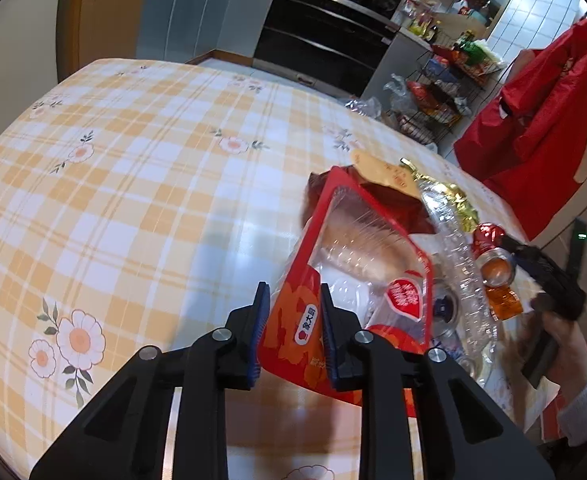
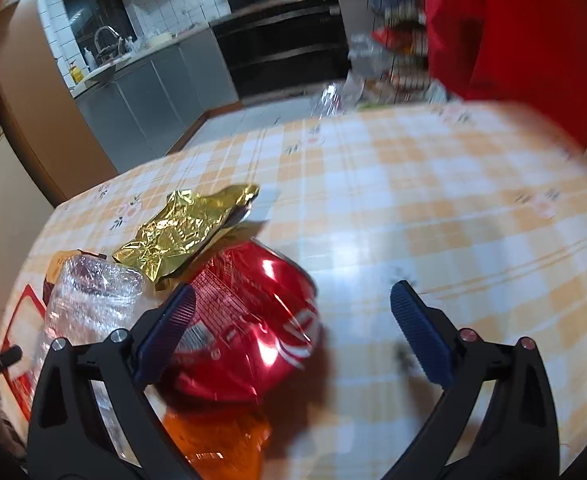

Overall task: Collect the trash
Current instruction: 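Grasp the red-framed plastic tray with the left tool while the right tool grasps the red cola can, then lift the tray with the left tool while the right tool drops the cola can into the bin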

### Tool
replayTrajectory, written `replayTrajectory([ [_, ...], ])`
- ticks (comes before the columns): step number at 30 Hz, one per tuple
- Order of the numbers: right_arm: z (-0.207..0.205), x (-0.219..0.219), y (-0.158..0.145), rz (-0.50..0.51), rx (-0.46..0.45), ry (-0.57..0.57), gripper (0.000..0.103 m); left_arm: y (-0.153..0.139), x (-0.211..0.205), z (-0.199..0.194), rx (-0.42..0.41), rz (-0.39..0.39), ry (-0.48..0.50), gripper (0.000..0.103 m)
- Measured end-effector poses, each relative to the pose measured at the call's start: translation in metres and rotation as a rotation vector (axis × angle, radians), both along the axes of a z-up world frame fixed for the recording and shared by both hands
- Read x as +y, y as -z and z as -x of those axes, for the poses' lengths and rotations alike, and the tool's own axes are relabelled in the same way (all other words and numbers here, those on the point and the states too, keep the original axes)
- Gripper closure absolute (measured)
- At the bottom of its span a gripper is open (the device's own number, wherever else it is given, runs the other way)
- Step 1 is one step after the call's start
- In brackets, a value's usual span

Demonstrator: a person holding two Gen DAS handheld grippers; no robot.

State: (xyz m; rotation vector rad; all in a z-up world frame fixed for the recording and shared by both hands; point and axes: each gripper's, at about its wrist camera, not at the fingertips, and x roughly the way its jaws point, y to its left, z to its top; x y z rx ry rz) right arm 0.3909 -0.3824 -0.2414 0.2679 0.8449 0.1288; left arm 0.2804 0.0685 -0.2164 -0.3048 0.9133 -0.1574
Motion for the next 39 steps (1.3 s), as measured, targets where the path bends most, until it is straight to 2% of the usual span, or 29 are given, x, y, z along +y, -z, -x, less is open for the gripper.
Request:
replayTrajectory([
  [1, -0.004, 0.002, 0.004, -0.009, 0.026, -0.009, 0.017, -0.002, 0.001, 0.000, -0.002, 0.011, 0.001, 0.081],
  [3, -0.010, 0.004, 0.009, -0.048, 0.066, -0.040, 0.023, -0.004, 0.001, 0.001, -0.005, 0.015, 0.003, 0.081],
  [5, -0.010, 0.002, 0.010, -0.088, 0.070, -0.045, 0.033, -0.008, -0.001, 0.004, -0.012, 0.010, 0.004, 0.081],
  [6, -0.009, 0.001, 0.010, -0.107, 0.073, -0.047, 0.045, -0.011, -0.001, 0.006, -0.013, 0.017, 0.006, 0.081],
  [9, -0.004, -0.005, 0.006, -0.151, 0.062, -0.025, 0.057, -0.022, -0.001, 0.014, -0.029, 0.043, 0.005, 0.081],
  [16, 0.021, -0.013, -0.018, -0.158, -0.030, 0.024, 0.057, -0.045, -0.005, 0.030, -0.052, 0.060, 0.017, 0.081],
  [20, 0.031, -0.004, -0.038, -0.105, -0.082, 0.010, 0.057, -0.060, -0.009, 0.040, -0.081, 0.034, 0.031, 0.081],
  [28, 0.055, 0.012, -0.076, -0.069, -0.164, -0.032, 0.057, -0.085, -0.006, 0.060, -0.113, 0.004, 0.014, 0.081],
  [39, 0.109, 0.023, -0.121, -0.081, -0.254, -0.100, 0.057, -0.118, -0.007, 0.095, -0.169, -0.055, 0.020, 0.081],
])
